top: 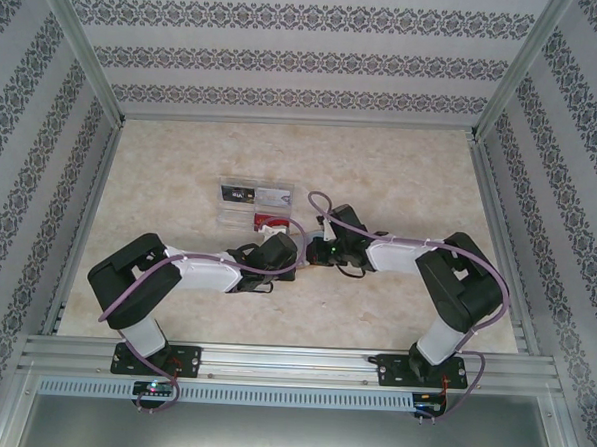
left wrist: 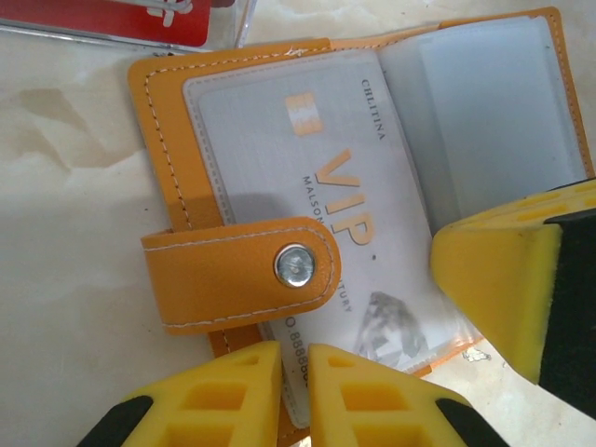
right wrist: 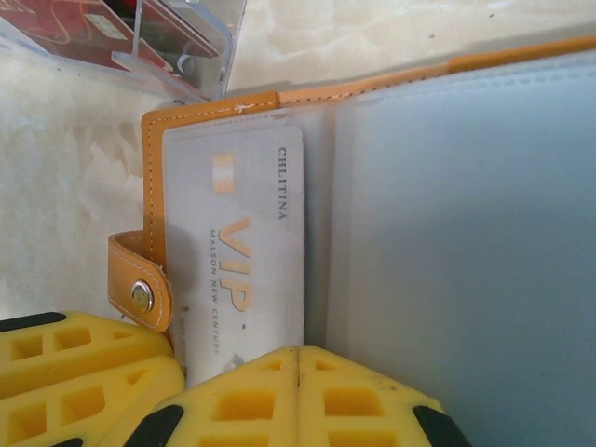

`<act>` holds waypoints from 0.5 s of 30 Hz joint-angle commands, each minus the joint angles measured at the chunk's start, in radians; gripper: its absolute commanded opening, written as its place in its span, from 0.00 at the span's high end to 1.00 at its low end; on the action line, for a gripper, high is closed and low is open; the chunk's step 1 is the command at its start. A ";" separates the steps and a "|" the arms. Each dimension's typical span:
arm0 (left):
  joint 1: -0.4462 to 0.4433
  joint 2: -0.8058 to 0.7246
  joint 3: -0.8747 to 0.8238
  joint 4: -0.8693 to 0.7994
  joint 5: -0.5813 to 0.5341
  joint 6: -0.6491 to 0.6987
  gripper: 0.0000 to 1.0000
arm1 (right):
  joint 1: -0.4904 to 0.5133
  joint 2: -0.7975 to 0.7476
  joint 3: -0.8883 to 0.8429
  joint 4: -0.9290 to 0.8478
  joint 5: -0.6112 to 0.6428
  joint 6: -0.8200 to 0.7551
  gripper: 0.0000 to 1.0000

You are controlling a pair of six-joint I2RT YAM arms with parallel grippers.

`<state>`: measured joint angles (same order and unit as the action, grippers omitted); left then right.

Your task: Take the credit cards out of the card holder

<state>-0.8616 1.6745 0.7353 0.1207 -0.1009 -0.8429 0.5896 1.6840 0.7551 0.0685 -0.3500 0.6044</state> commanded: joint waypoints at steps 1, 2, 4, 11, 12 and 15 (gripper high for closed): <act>0.009 0.008 0.006 -0.012 0.008 -0.015 0.84 | -0.034 -0.054 -0.029 0.019 -0.013 0.007 1.00; 0.009 0.005 0.004 -0.013 0.006 -0.016 0.84 | -0.043 -0.064 -0.034 0.017 -0.016 0.006 1.00; 0.009 0.005 0.003 -0.015 0.004 -0.017 0.84 | -0.056 -0.078 -0.039 0.011 -0.021 0.001 1.00; 0.009 0.005 0.006 -0.017 0.006 -0.015 0.85 | -0.070 -0.073 -0.039 0.004 -0.044 -0.010 1.00; 0.008 0.005 0.008 -0.019 0.006 -0.015 0.86 | -0.068 -0.065 -0.036 0.005 -0.052 -0.011 0.95; 0.009 0.010 0.012 -0.022 0.009 -0.015 0.87 | -0.067 -0.033 -0.028 0.019 -0.061 -0.014 0.83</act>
<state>-0.8616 1.6745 0.7353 0.1204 -0.1013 -0.8455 0.5255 1.6218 0.7216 0.0738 -0.3836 0.5991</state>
